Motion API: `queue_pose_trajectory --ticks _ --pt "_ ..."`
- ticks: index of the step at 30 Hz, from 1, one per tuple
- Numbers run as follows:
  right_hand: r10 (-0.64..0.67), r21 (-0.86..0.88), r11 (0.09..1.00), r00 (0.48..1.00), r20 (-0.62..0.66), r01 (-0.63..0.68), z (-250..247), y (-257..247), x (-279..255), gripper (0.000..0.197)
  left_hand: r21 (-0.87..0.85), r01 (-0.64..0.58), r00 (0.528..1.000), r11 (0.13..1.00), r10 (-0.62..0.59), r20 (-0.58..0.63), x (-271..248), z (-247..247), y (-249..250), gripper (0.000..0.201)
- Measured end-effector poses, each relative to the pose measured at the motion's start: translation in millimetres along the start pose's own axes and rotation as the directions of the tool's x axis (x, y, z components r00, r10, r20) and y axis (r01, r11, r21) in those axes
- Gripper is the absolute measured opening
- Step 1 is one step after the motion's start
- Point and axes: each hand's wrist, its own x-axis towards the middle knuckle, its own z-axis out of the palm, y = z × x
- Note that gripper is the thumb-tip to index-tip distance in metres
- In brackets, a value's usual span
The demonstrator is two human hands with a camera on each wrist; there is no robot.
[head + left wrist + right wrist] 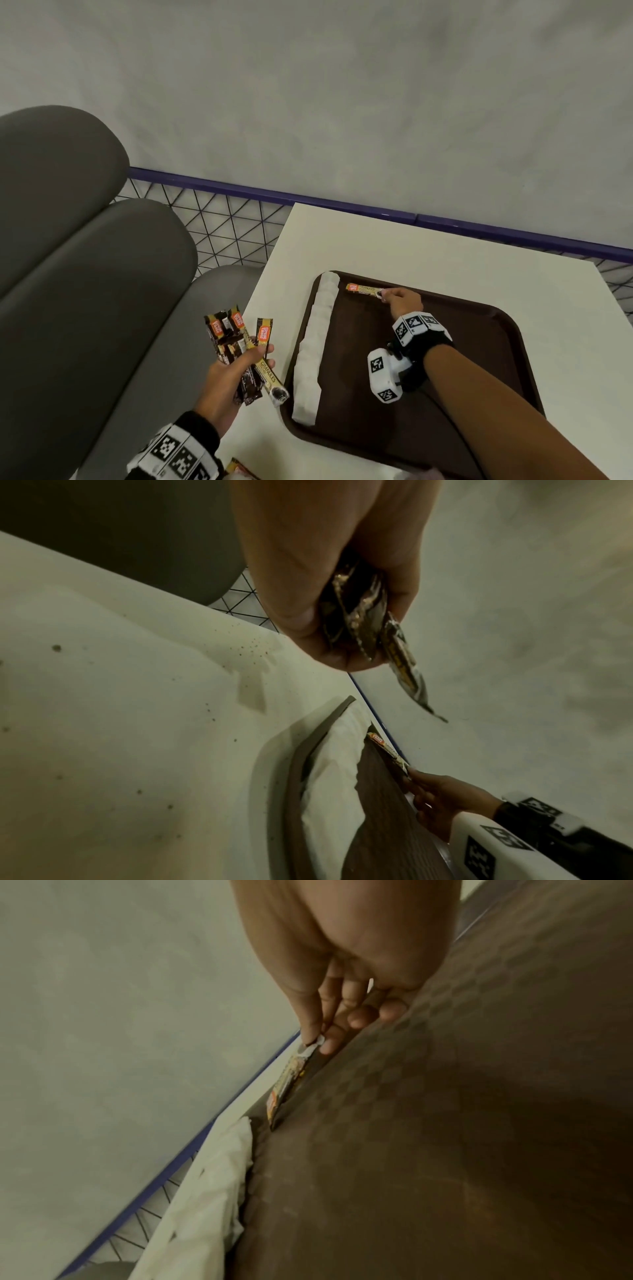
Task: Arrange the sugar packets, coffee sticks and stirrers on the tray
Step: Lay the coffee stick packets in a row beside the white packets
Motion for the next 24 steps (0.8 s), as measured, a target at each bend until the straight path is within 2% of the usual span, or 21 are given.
queue_pose_trajectory --ticks 4,8,13,16,17,20,22,24 --pt "0.015 -0.064 0.998 1.000 -0.020 -0.016 11 5 8 0.010 0.011 0.013 1.000 1.000 -0.013 0.006 3 -3 -1 0.023" --pt "0.025 -0.111 0.993 0.998 -0.051 -0.031 22 12 22 0.023 0.008 0.021 1.000 1.000 -0.021 0.023 6 -2 -1 0.023" --pt "0.013 -0.135 0.991 0.997 -0.075 -0.023 23 11 24 0.029 -0.021 0.044 0.998 0.999 -0.043 0.046 8 3 -1 0.026" --pt "0.026 -0.120 0.992 0.996 -0.089 -0.037 17 3 12 0.009 -0.041 0.052 0.997 0.998 -0.050 0.058 7 5 -1 0.029" --pt "0.019 -0.122 0.992 0.995 -0.099 -0.031 16 2 12 0.011 -0.042 0.052 0.997 0.998 -0.050 0.062 7 6 -1 0.029" --pt "-0.095 -0.195 0.978 0.989 -0.110 0.072 12 3 3 0.029 -0.047 0.055 0.996 0.997 -0.051 0.073 5 9 0 0.028" --pt "-0.196 -0.194 0.965 0.977 -0.090 0.175 13 3 -10 0.024 -0.069 0.062 0.995 0.996 -0.056 0.077 2 12 -1 0.027" --pt "-0.309 -0.111 0.945 0.951 0.005 0.307 16 4 -30 0.008 -0.089 0.070 0.995 0.994 -0.063 0.079 -1 15 -2 0.027"
